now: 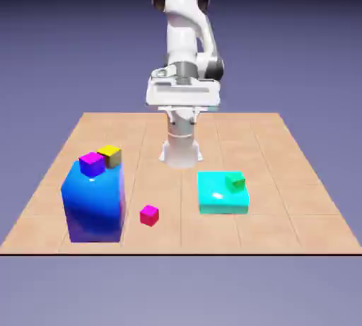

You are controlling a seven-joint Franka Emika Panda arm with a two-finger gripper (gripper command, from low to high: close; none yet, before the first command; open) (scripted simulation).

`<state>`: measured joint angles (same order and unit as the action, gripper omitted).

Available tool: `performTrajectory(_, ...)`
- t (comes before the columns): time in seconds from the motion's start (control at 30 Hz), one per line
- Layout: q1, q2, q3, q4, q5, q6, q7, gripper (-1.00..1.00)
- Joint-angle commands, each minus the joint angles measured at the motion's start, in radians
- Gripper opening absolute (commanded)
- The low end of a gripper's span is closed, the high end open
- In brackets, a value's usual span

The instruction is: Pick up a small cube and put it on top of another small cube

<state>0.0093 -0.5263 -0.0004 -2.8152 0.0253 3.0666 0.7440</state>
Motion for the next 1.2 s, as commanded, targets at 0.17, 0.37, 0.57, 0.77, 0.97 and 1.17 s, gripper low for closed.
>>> performTrajectory(0.17, -0.013, 0.217, -0.002, -0.026, 0.126, 0.147, 0.015, 0.0)
performTrajectory(0.37, -0.027, 0.435, -0.003, -0.052, 0.252, 0.294, 0.029, 0.0)
performTrajectory(0.57, -0.04, 0.652, -0.005, -0.078, 0.378, 0.442, 0.044, 0.0)
performTrajectory(0.77, -0.06, 0.804, -0.002, -0.074, 0.427, 0.538, 0.062, 0.0)
performTrajectory(0.97, -0.134, 1.021, 0.02, 0.029, 0.32, 0.649, 0.123, 0.0)
performTrajectory(1.17, -0.123, 0.989, 0.017, 0.013, 0.335, 0.633, 0.114, -1.0)
